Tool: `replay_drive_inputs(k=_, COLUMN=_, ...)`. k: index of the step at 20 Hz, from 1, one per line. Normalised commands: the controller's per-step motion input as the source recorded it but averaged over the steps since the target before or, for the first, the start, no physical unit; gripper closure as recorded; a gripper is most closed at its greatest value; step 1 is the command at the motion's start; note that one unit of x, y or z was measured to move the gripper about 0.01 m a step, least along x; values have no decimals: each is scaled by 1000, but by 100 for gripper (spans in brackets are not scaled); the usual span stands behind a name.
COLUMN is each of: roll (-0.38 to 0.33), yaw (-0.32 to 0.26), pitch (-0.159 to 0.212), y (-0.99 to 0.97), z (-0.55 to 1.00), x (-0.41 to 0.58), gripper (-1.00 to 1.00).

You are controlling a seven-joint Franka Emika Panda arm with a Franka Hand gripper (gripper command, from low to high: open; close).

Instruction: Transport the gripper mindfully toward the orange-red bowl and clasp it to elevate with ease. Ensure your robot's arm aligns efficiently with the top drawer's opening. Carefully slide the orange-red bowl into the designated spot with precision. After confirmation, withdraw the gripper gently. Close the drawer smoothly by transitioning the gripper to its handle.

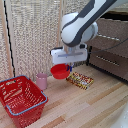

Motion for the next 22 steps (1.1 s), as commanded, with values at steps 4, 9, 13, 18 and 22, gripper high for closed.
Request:
replay_drive_inputs(k=4, roll=0, yaw=0, pitch=61, y=-194, z=823, x=452, gripper=100)
replay_drive_inputs(k=9, roll=0, yaw=-3, pitch=59, y=-227, z=789, x=458, gripper=100)
replay_drive_inputs(k=13, roll=0, yaw=-39, pitch=49, y=-295, z=839, x=419, gripper=100)
replay_drive_inputs(k=18, roll=0, yaw=-80, pitch=57, y=-325, z=851, x=373, gripper=100)
replay_drive_inputs(k=22, roll=0, yaw=-116, pitch=63, y=-342, z=891, x=337, gripper=100)
